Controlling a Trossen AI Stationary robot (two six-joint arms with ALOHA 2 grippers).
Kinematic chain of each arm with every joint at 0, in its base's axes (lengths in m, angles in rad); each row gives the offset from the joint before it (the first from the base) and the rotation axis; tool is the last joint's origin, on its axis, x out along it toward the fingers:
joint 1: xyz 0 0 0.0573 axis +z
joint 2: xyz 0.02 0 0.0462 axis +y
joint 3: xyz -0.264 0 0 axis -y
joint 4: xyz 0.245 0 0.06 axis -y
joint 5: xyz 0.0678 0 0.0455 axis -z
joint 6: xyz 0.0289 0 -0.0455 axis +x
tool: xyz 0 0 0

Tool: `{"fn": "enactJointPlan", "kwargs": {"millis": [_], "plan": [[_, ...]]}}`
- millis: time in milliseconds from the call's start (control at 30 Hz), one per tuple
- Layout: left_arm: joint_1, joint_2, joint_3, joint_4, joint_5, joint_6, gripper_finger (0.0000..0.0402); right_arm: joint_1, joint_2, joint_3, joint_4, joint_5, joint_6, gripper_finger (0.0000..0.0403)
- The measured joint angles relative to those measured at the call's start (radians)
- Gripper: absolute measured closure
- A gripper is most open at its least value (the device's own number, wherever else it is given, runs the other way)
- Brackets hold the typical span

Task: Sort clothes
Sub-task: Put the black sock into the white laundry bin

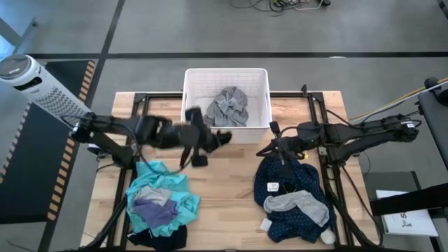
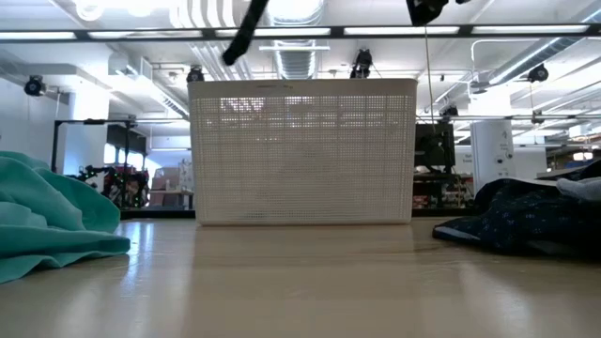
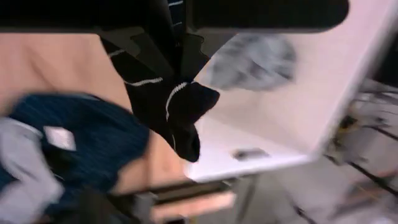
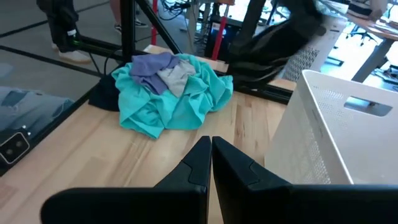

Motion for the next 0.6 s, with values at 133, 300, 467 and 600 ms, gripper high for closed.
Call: {"fn": "enactJointPlan", "kwargs": {"millis": [133, 300, 467, 600], "plan": [[0.131, 0.000, 0.059, 0.030, 0.033, 0.098, 0.0402, 0.000, 0.000, 0.000, 0.003, 0.000, 0.000, 0.0403], [0.305, 0.000, 0.085, 0.087, 0.173, 0.213, 0.0402, 0.000, 0.000, 0.000, 0.003, 0.000, 0.001, 0.0403], [0.464, 0.007, 0.060, 0.126, 0.336, 0.212, 0.0401, 0.000, 0.000, 0.000, 0.003, 0.000, 0.004, 0.0403], [0.514, 0.036, -0.005, 0.137, 0.428, 0.189, 0.0401, 0.000, 0.000, 0.000, 0.001, 0.000, 0.004, 0.0403]]}}
